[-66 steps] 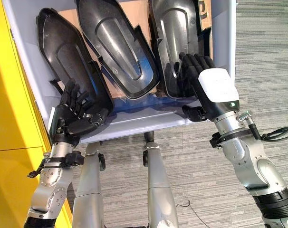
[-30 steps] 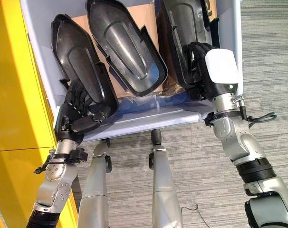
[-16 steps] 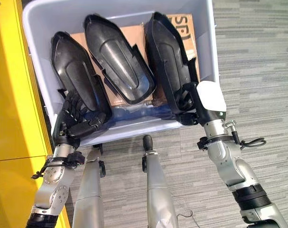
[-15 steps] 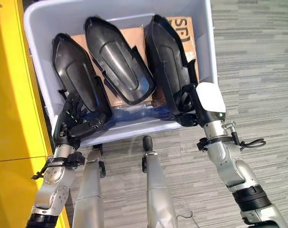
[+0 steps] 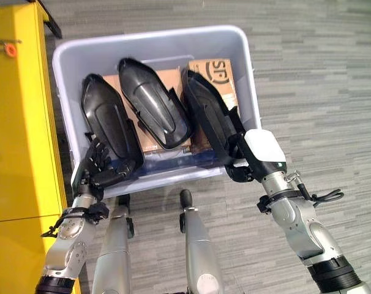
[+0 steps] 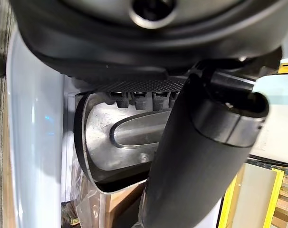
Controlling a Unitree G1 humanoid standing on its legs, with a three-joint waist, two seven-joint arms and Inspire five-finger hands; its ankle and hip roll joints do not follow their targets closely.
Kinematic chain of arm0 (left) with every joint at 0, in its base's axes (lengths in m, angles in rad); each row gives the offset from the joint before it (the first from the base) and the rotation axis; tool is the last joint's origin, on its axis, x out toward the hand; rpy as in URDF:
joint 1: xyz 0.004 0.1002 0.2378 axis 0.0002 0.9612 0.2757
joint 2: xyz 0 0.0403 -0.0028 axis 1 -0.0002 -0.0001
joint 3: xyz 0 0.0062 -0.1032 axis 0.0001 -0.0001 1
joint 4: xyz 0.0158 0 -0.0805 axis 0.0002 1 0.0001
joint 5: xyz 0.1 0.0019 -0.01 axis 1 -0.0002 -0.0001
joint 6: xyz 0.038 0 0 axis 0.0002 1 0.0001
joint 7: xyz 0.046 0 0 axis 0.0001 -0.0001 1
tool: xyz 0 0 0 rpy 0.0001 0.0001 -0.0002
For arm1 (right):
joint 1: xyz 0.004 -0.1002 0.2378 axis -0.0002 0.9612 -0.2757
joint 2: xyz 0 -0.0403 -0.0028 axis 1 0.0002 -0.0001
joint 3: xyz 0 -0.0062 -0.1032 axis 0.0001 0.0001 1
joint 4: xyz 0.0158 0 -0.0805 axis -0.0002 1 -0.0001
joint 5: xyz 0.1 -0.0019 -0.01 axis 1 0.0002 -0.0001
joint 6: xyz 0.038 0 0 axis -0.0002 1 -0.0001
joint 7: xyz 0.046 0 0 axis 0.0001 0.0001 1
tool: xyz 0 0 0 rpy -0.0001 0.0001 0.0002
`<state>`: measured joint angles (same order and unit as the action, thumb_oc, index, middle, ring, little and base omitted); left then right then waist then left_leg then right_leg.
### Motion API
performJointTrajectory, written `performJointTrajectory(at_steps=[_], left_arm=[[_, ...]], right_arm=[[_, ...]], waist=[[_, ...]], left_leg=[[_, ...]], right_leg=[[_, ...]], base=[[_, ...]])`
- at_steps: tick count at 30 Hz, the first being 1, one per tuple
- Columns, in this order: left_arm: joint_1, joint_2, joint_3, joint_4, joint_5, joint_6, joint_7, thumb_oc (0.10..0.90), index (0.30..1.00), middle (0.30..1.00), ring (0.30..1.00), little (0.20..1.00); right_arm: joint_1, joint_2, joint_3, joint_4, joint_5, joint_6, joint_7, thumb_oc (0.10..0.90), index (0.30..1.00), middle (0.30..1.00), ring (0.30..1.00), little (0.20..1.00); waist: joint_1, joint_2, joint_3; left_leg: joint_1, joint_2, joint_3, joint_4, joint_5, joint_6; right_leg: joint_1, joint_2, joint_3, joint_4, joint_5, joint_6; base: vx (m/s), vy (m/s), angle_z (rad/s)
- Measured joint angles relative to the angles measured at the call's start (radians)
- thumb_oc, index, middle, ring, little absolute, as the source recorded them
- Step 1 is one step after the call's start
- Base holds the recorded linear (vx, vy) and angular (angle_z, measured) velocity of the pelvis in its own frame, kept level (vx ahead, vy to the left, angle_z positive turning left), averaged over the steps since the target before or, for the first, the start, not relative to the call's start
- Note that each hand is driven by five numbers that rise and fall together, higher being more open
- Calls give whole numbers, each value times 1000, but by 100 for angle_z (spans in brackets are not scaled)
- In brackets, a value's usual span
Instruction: Move parts from the plastic box to the shelf.
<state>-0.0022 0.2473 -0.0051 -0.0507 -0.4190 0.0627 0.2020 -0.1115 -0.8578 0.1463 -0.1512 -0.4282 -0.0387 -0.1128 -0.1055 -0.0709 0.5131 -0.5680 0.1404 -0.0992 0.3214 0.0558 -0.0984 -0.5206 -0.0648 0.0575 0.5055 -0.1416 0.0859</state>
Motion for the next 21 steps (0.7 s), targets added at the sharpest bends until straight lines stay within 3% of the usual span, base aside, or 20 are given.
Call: performJointTrajectory(at_steps=[6, 14, 20, 21], left_arm=[[29, -8, 14, 16, 2, 16, -19, 900, 1000, 1000, 1000, 1000], [34, -69, 32, 70, 2, 22, -48, 900, 1000, 1000, 1000, 1000], [41, -135, 51, 66, 3, 23, -67, 900, 1000, 1000, 1000, 1000], [53, -157, 54, 64, 4, 23, -83, 900, 1000, 1000, 1000, 1000]], right_arm=[[-35, -41, -12, -41, -1, -5, -4, 400, 300, 300, 300, 300], [-93, -29, -19, -59, -4, -23, -12, 400, 300, 300, 300, 300], [-152, -16, -83, -128, -4, -40, -13, 400, 300, 300, 300, 300], [-160, -16, -84, -128, -4, -40, -13, 400, 300, 300, 300, 300]], waist=[[10, 9, 5], [31, 57, 14], [29, 127, -25], [30, 139, -54]], left_leg=[[153, 18, 14, -85, 11, 13], [375, 23, 50, -219, 36, 11], [473, 25, 74, -327, 72, 10], [485, 27, 73, -345, 77, 8]], right_leg=[[162, 9, -17, -110, 25, -8], [404, 4, -17, -296, 82, 0], [487, 4, -14, -385, 105, 0], [501, 10, -16, -403, 107, -1]], base=[[0, 0, 0], [11, -10, -3], [28, -55, -3], [10, -44, 1]])
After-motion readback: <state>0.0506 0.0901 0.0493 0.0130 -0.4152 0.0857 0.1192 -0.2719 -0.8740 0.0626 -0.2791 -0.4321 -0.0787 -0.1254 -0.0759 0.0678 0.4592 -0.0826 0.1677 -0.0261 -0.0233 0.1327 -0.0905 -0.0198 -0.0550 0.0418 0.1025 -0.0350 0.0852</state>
